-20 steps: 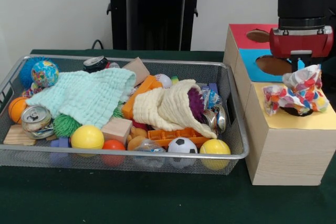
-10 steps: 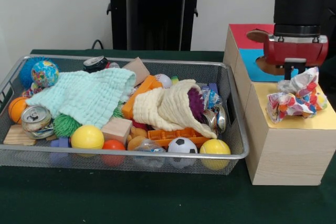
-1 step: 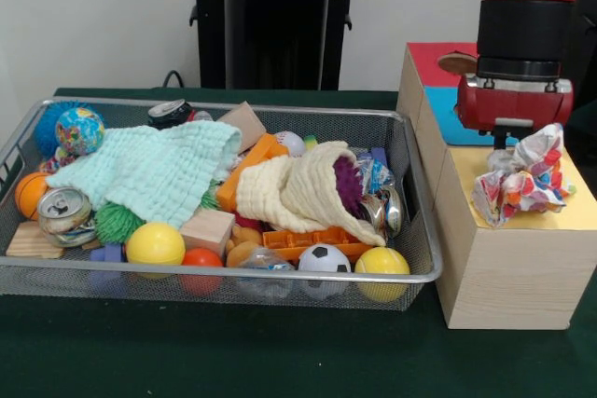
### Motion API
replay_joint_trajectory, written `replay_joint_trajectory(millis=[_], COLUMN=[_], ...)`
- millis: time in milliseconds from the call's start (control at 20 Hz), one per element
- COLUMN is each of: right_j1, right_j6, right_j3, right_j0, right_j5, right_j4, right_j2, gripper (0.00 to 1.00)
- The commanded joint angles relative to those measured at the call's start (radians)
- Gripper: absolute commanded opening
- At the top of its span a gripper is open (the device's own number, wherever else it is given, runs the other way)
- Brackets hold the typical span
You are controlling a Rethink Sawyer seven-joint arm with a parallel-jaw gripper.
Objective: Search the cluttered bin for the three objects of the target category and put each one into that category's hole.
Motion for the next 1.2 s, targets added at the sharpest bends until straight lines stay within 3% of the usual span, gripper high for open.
replay_joint_trajectory(millis=[50, 1200], right_j1=[0.06, 0.02], right_j6=[0.173, 0.166], right_j3=[-0.006, 0.008], right_j0=[-0.056, -0.049], right_j5=[0.037, 0.073], right_j4=[-0.008, -0.013], right_j2=[0.045, 0.048], gripper=[0.0, 0.0])
